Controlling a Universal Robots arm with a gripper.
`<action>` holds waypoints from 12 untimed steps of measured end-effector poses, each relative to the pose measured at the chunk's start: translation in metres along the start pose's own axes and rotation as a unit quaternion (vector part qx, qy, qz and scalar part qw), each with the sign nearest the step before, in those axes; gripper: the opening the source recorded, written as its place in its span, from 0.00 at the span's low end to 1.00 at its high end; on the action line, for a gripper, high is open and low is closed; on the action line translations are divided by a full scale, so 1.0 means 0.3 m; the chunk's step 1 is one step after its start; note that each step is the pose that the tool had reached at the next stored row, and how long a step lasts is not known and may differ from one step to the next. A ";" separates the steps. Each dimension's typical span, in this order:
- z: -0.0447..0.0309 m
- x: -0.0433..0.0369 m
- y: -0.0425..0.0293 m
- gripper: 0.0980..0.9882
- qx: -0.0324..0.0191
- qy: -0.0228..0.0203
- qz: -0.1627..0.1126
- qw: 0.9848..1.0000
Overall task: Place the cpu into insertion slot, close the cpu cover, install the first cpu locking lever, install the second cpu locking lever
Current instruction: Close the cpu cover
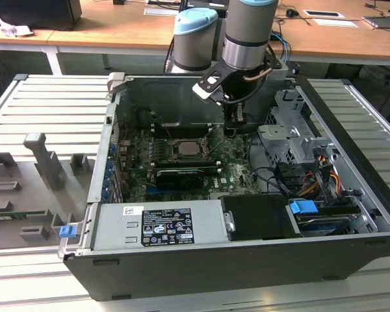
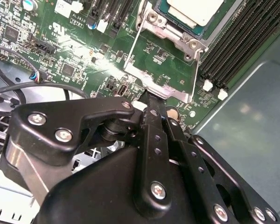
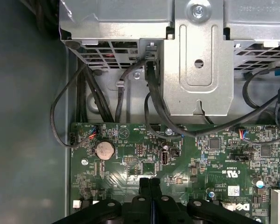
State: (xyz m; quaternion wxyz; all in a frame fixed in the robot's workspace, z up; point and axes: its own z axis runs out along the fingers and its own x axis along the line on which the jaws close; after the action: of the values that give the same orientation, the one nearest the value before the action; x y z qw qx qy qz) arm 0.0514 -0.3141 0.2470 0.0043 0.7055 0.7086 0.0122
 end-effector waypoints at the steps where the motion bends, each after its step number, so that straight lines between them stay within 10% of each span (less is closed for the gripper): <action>1: 0.000 0.000 -0.001 0.01 0.000 0.000 0.000 1.000; 12: 0.000 0.000 -0.017 0.01 0.000 0.000 0.000 1.000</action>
State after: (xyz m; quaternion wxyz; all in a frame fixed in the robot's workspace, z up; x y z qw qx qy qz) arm 0.0462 -0.3141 0.2470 0.0043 0.7055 0.7086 0.0123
